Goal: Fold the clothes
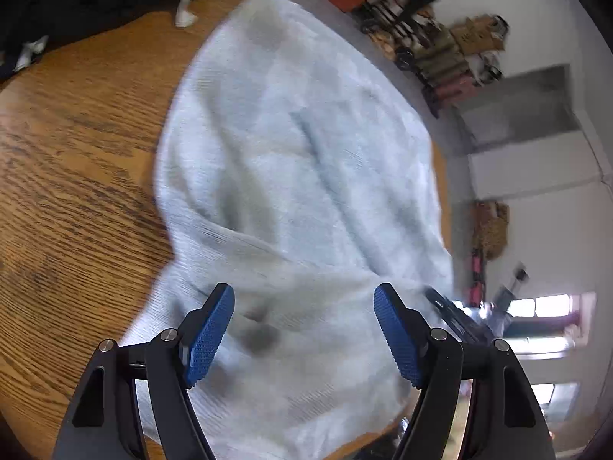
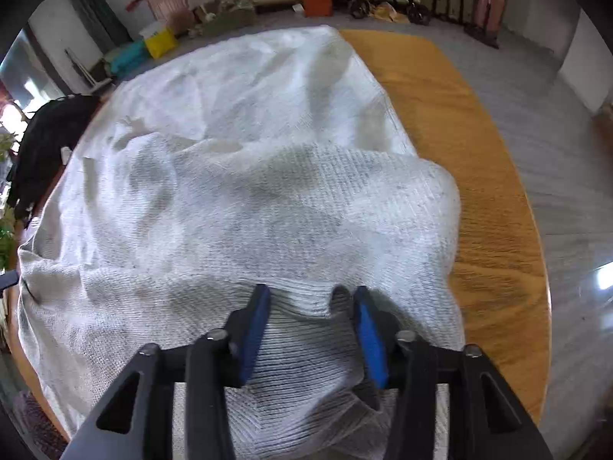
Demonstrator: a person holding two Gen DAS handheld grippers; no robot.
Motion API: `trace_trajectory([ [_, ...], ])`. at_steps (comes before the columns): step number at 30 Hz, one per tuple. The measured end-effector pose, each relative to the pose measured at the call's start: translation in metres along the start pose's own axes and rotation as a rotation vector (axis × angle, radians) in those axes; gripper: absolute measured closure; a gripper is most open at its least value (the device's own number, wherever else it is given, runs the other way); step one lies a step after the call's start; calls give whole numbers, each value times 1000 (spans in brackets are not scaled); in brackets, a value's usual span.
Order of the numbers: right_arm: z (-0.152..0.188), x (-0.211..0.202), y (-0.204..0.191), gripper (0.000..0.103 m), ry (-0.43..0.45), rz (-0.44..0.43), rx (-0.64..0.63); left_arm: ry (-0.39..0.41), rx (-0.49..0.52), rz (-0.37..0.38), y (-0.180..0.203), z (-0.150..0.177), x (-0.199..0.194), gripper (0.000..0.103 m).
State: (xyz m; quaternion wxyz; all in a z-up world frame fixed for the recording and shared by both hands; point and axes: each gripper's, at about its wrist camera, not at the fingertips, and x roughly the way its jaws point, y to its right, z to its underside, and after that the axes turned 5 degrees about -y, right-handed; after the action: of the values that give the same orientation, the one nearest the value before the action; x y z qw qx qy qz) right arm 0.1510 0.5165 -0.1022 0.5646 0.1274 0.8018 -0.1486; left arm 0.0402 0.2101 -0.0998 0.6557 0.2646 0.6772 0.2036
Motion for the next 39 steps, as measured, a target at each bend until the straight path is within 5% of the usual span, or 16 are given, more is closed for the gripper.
trace_trajectory([
  [1, 4, -5, -4, 92, 16, -35, -23, 2, -20, 15, -6, -2, 1, 27],
  [5, 6, -27, -8, 93, 86, -47, -46, 25, -87, 66, -26, -12, 3, 27],
  [9, -12, -55, 1, 93, 179, -78, 8, 120, -69, -10, -23, -20, -5, 27],
  [13, -33, -78, -5, 94, 266, -17, 6, 135, -51, 35, -19, -23, -19, 27],
  [17, -65, -83, -2, 93, 320, 104, 40, 92, 23, -11, -17, -14, -30, 27],
  [20, -76, -58, 2, 67, 195, 274, 19, 41, 54, -38, -26, 2, -36, 27],
  [22, -74, -55, -3, 52, 176, 300, 17, 30, 60, -59, -33, 12, -42, 27],
  [24, -72, -69, -15, 48, 230, 236, 10, 13, 73, -107, -39, 25, -47, 27],
  [27, -70, -75, -90, 48, 241, 111, -210, -19, 140, -283, -32, 39, -37, 28],
  [31, -68, -83, -190, 50, 252, -54, -500, -17, 363, -486, -15, 68, -26, 30],
  [37, -35, -41, -311, 50, 237, -21, -790, 21, 706, -725, -7, 122, -23, 30],
  [39, -28, -33, -335, 50, 226, -27, -843, 27, 759, -725, -7, 134, -22, 30],
])
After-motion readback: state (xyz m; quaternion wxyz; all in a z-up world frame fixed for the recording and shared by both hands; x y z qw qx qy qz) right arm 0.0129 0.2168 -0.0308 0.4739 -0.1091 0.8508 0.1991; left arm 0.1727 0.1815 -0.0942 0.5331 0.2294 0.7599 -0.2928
